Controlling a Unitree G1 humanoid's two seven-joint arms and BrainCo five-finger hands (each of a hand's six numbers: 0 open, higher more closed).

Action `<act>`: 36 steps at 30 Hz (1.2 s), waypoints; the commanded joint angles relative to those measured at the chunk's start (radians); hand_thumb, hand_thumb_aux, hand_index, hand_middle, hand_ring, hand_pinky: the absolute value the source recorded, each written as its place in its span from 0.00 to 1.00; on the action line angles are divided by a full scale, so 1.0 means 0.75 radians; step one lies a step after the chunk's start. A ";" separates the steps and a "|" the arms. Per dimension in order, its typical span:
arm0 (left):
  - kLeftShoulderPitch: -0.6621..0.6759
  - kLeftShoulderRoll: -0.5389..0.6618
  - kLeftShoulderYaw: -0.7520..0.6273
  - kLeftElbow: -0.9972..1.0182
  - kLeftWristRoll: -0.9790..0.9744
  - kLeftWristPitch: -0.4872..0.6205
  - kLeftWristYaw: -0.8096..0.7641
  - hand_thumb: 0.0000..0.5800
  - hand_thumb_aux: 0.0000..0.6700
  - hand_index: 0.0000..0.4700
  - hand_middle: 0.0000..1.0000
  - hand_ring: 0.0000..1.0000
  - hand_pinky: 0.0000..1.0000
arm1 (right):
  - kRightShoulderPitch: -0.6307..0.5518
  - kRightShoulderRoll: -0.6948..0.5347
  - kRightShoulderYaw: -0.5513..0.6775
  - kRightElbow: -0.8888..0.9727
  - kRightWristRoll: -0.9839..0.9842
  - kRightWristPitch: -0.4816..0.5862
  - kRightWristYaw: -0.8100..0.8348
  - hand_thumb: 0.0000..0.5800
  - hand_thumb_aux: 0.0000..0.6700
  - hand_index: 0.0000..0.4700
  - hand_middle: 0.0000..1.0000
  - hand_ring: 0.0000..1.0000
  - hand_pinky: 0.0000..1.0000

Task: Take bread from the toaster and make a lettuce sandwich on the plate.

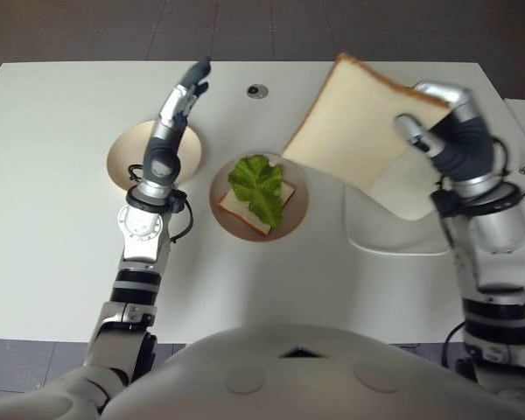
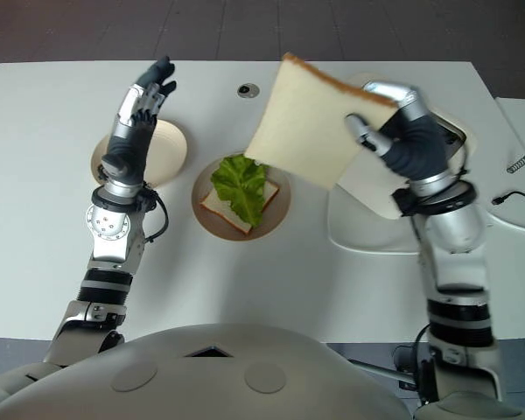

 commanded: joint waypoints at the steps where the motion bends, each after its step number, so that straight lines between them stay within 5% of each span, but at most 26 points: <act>1: -0.032 -0.018 0.027 0.039 0.031 -0.018 0.013 0.00 0.00 0.00 0.00 0.00 0.00 | 0.014 0.165 0.190 0.107 -0.073 0.056 -0.010 1.00 1.00 1.00 1.00 1.00 1.00; 11: 0.013 0.006 -0.072 0.046 0.008 -0.078 -0.129 0.00 0.00 0.00 0.00 0.00 0.00 | -0.018 0.475 0.295 0.578 -0.392 0.114 -0.312 1.00 1.00 1.00 1.00 1.00 1.00; 22: 0.145 0.244 -0.357 0.086 -0.111 -0.094 -0.643 0.00 0.00 0.00 0.00 0.00 0.00 | -0.006 0.426 0.391 0.698 -0.679 0.024 -0.378 1.00 1.00 1.00 1.00 1.00 1.00; 31: -0.011 0.281 -0.322 0.525 0.626 -0.098 -0.275 0.00 0.00 0.00 0.00 0.00 0.00 | -0.031 0.401 0.368 0.731 -0.735 -0.001 -0.406 1.00 1.00 1.00 1.00 1.00 1.00; 36: -0.048 0.296 -0.386 0.640 0.786 -0.110 -0.118 0.00 0.00 0.00 0.00 0.00 0.00 | -0.038 0.389 0.363 0.717 -0.746 -0.016 -0.411 1.00 1.00 1.00 1.00 1.00 1.00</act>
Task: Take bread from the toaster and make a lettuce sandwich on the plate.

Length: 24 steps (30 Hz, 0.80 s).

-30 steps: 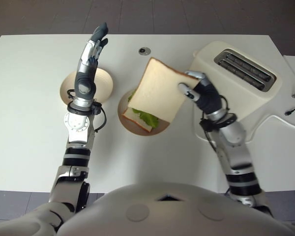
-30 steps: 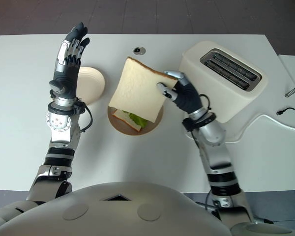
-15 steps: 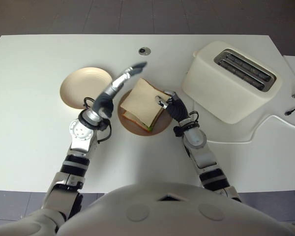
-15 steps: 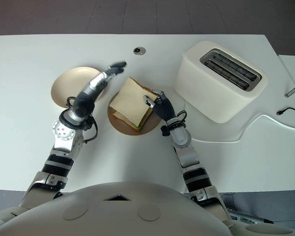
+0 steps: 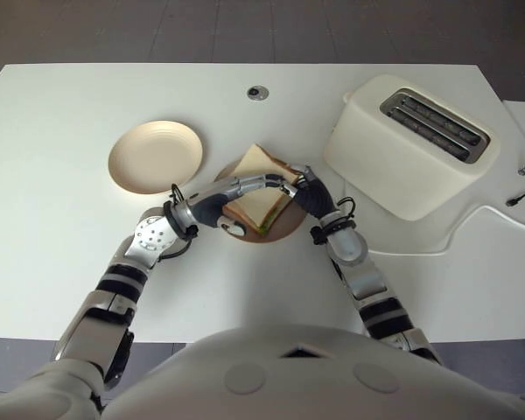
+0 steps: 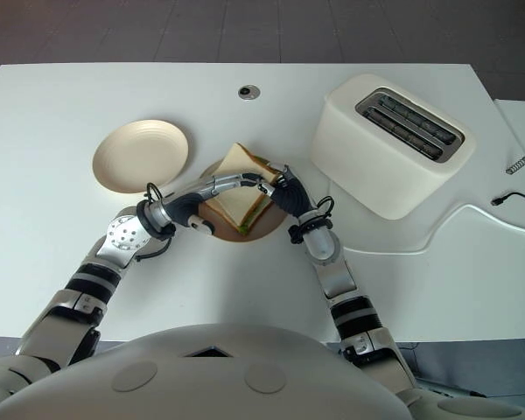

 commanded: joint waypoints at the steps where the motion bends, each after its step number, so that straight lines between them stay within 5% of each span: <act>1: 0.031 0.055 -0.051 0.169 0.150 0.095 0.039 0.00 0.00 0.00 0.00 0.00 0.00 | 0.004 -0.015 0.006 -0.001 -0.014 -0.025 0.012 1.00 1.00 1.00 1.00 1.00 1.00; 2: 0.027 0.057 -0.062 0.179 0.149 0.089 0.052 0.00 0.00 0.00 0.00 0.00 0.00 | -0.002 -0.017 0.004 0.000 -0.017 -0.027 0.010 0.83 0.59 0.59 1.00 1.00 1.00; 3: 0.024 0.060 -0.071 0.186 0.150 0.084 0.062 0.00 0.00 0.00 0.00 0.00 0.00 | -0.007 -0.019 0.000 -0.002 -0.018 -0.027 0.010 0.24 0.13 0.13 1.00 1.00 1.00; 4: 0.020 0.064 -0.079 0.192 0.148 0.076 0.066 0.00 0.00 0.00 0.00 0.00 0.00 | -0.008 -0.019 -0.005 -0.012 -0.020 -0.025 0.007 0.00 0.00 0.00 1.00 1.00 1.00; 8: 0.013 0.077 -0.105 0.206 0.143 0.059 0.084 0.00 0.00 0.00 0.00 0.00 0.00 | -0.013 -0.010 -0.041 -0.024 0.004 -0.036 -0.013 0.00 0.00 0.00 0.96 0.96 0.96; 10: 0.011 0.079 -0.117 0.212 0.150 0.059 0.097 0.00 0.00 0.00 0.00 0.00 0.00 | -0.023 0.005 -0.076 0.002 0.053 -0.043 -0.012 0.00 0.00 0.00 0.76 0.76 0.76; 24: 0.001 0.073 -0.143 0.231 0.166 0.056 0.199 0.00 0.00 0.00 0.00 0.00 0.00 | -0.075 0.054 -0.261 0.018 0.350 -0.045 0.088 0.00 0.00 0.00 0.77 0.77 0.77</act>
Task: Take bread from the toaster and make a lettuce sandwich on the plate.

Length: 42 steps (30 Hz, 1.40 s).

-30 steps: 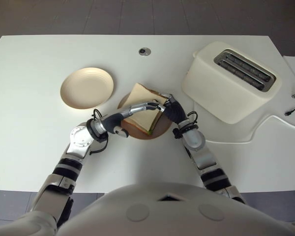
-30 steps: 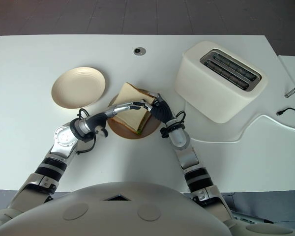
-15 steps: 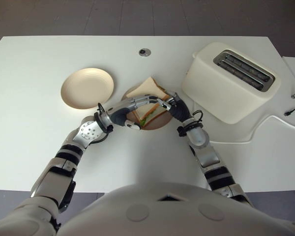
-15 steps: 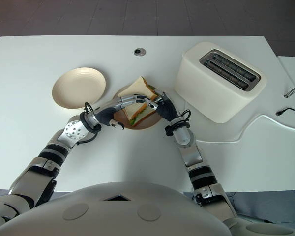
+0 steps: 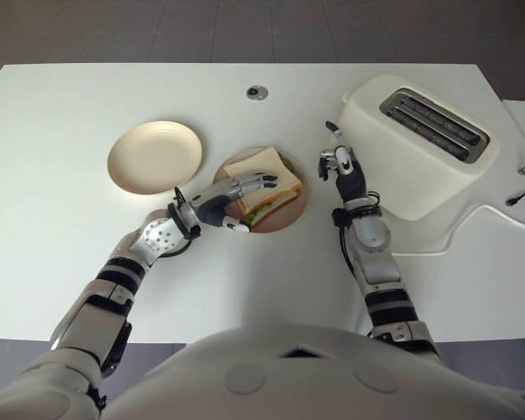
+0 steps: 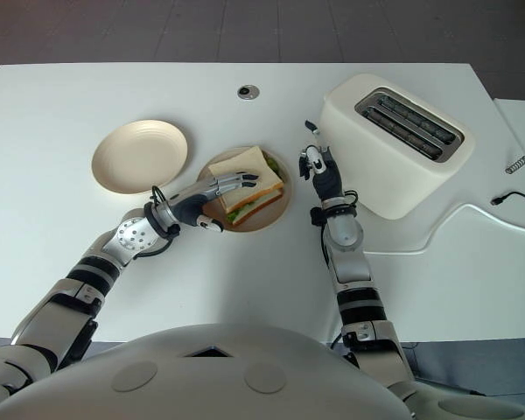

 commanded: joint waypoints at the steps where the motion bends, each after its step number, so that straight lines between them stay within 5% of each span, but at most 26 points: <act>1: 0.044 0.022 -0.020 0.066 0.022 0.046 -0.027 0.00 0.00 0.00 0.00 0.00 0.00 | -0.005 -0.004 0.026 -0.028 0.066 0.011 0.112 0.00 0.00 0.00 0.77 0.77 0.77; 5: 0.077 -0.028 0.007 -0.090 -0.312 -0.078 -0.070 0.00 0.00 0.00 0.00 0.00 0.00 | 0.061 -0.019 0.121 -0.173 0.293 0.043 0.410 0.00 0.00 0.00 0.81 0.81 0.81; 6: 0.093 -0.030 -0.003 -0.151 -0.430 -0.095 -0.100 0.00 0.00 0.00 0.00 0.00 0.00 | 0.080 -0.032 0.138 -0.223 0.349 0.048 0.481 0.39 0.22 0.22 0.84 0.84 0.84; 7: 0.115 -0.020 -0.026 -0.233 -0.579 -0.107 -0.141 0.09 0.05 0.05 0.00 0.00 0.00 | 0.101 -0.049 0.151 -0.288 0.431 0.060 0.562 0.81 0.57 0.57 0.88 0.88 0.88; 8: 0.139 0.000 -0.059 -0.323 -0.750 -0.090 -0.213 0.76 0.51 0.51 0.00 0.00 0.00 | 0.124 -0.072 0.166 -0.355 0.513 0.063 0.653 0.94 0.75 0.75 0.96 0.96 0.96; 9: 0.175 0.042 -0.113 -0.447 -0.943 -0.050 -0.315 1.00 1.00 1.00 0.07 0.07 0.07 | 0.155 -0.107 0.189 -0.433 0.592 0.059 0.756 1.00 1.00 1.00 1.00 1.00 1.00; 11: 0.241 0.114 -0.164 -0.695 -1.306 0.045 -0.500 1.00 1.00 1.00 0.50 0.50 0.50 | 0.211 -0.173 0.213 -0.557 0.725 0.069 0.916 1.00 1.00 1.00 1.00 1.00 1.00; 12: 0.267 0.142 -0.170 -0.786 -1.437 0.084 -0.587 1.00 1.00 1.00 0.85 0.85 0.85 | 0.227 -0.198 0.209 -0.594 0.775 0.080 0.966 1.00 1.00 1.00 1.00 1.00 1.00; 13: 0.286 0.158 -0.165 -0.840 -1.520 0.116 -0.664 1.00 1.00 1.00 1.00 1.00 1.00 | 0.238 -0.219 0.200 -0.616 0.816 0.093 1.008 1.00 1.00 1.00 1.00 1.00 1.00; 19: 0.378 0.205 -0.323 -0.678 -1.247 0.186 -1.102 1.00 1.00 1.00 1.00 1.00 1.00 | 0.351 -0.404 0.364 -0.529 0.597 -0.016 1.302 1.00 1.00 1.00 1.00 1.00 1.00; 24: 0.377 0.144 -0.292 -0.517 -1.050 0.219 -1.147 1.00 1.00 1.00 1.00 1.00 1.00 | 0.363 -0.544 0.489 -0.296 0.286 -0.222 1.425 1.00 1.00 1.00 1.00 1.00 1.00; 27: 0.370 0.115 -0.251 -0.445 -0.990 0.226 -1.138 1.00 1.00 1.00 1.00 1.00 1.00 | 0.295 -0.517 0.488 -0.120 0.123 -0.286 1.313 1.00 1.00 1.00 1.00 1.00 1.00; 32: 0.228 -0.025 -0.124 -0.117 -0.569 0.195 -0.772 1.00 1.00 1.00 1.00 1.00 1.00 | 0.007 -0.383 0.495 0.339 -0.402 -0.305 0.652 1.00 1.00 1.00 1.00 1.00 1.00; 36: 0.073 -0.105 -0.067 0.114 -0.198 0.199 -0.282 1.00 0.97 0.97 1.00 1.00 1.00 | -0.119 -0.291 0.451 0.504 -0.454 -0.312 0.328 1.00 1.00 1.00 1.00 1.00 1.00; 42: -0.032 -0.223 0.109 0.165 -0.138 0.002 0.128 0.83 0.59 0.59 0.61 0.61 0.61 | -0.197 -0.242 0.334 0.526 -0.376 -0.439 0.092 1.00 1.00 1.00 1.00 1.00 1.00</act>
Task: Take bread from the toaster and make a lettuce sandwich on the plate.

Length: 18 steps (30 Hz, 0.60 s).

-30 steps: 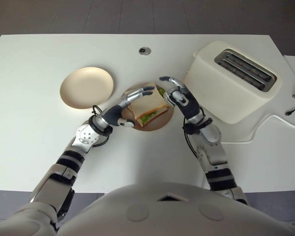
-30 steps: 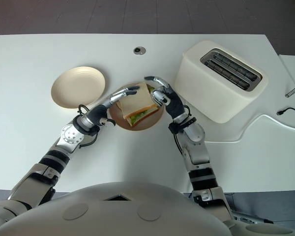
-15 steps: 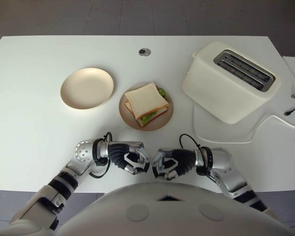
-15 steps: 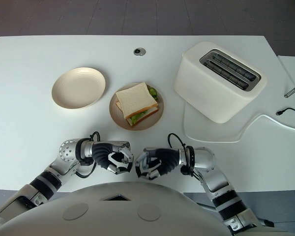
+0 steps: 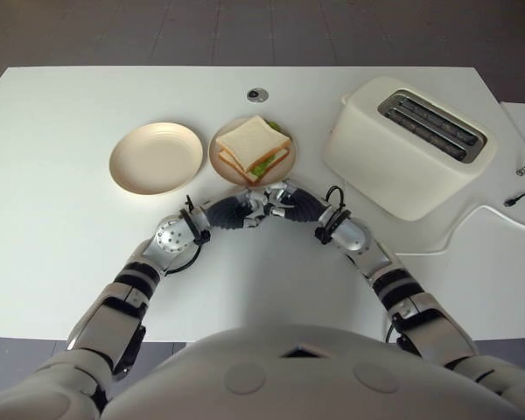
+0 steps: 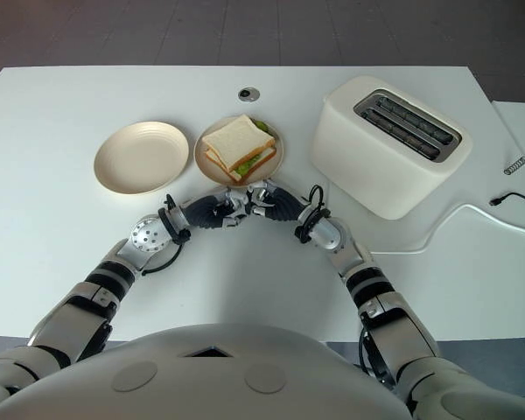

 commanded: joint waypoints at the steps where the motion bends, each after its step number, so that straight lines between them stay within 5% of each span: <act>1: -0.030 -0.075 0.089 0.054 -0.020 -0.097 0.157 0.50 0.29 0.29 0.42 0.42 0.42 | 0.018 0.021 -0.077 0.001 0.079 -0.052 -0.051 1.00 1.00 1.00 1.00 1.00 1.00; 2: -0.025 -0.093 0.114 0.029 -0.076 -0.141 0.170 0.00 0.00 0.00 0.00 0.00 0.00 | 0.034 0.040 -0.111 -0.071 0.203 -0.079 -0.012 1.00 1.00 1.00 1.00 1.00 1.00; 5: 0.022 -0.132 0.113 -0.110 -0.316 -0.219 0.116 0.00 0.00 0.00 0.00 0.00 0.00 | 0.067 0.072 -0.183 -0.289 0.520 -0.119 0.086 1.00 1.00 1.00 1.00 1.00 1.00; 6: 0.043 -0.134 0.094 -0.184 -0.425 -0.220 0.083 0.00 0.00 0.00 0.00 0.00 0.00 | 0.080 0.077 -0.206 -0.385 0.645 -0.115 0.117 0.98 0.85 0.85 1.00 1.00 1.00; 7: 0.070 -0.129 0.070 -0.282 -0.562 -0.199 0.038 0.00 0.00 0.00 0.00 0.00 0.00 | 0.096 0.081 -0.227 -0.488 0.785 -0.090 0.158 0.64 0.40 0.40 0.73 0.73 0.73; 8: 0.106 -0.113 0.037 -0.421 -0.741 -0.159 -0.020 0.00 0.00 0.00 0.00 0.00 0.00 | 0.114 0.078 -0.250 -0.602 0.935 -0.056 0.201 0.00 0.00 0.00 0.00 0.00 0.00; 12: 0.253 -0.035 -0.037 -0.939 -1.353 0.068 -0.285 0.00 0.00 0.00 0.00 0.00 0.00 | 0.210 0.028 -0.306 -0.935 1.386 0.109 0.392 0.00 0.00 0.00 0.00 0.00 0.00; 18: 0.351 -0.051 0.065 -1.165 -1.775 0.417 -0.620 0.00 0.00 0.00 0.00 0.00 0.00 | 0.330 0.018 -0.416 -1.104 1.846 0.434 0.613 0.00 0.00 0.00 0.00 0.00 0.00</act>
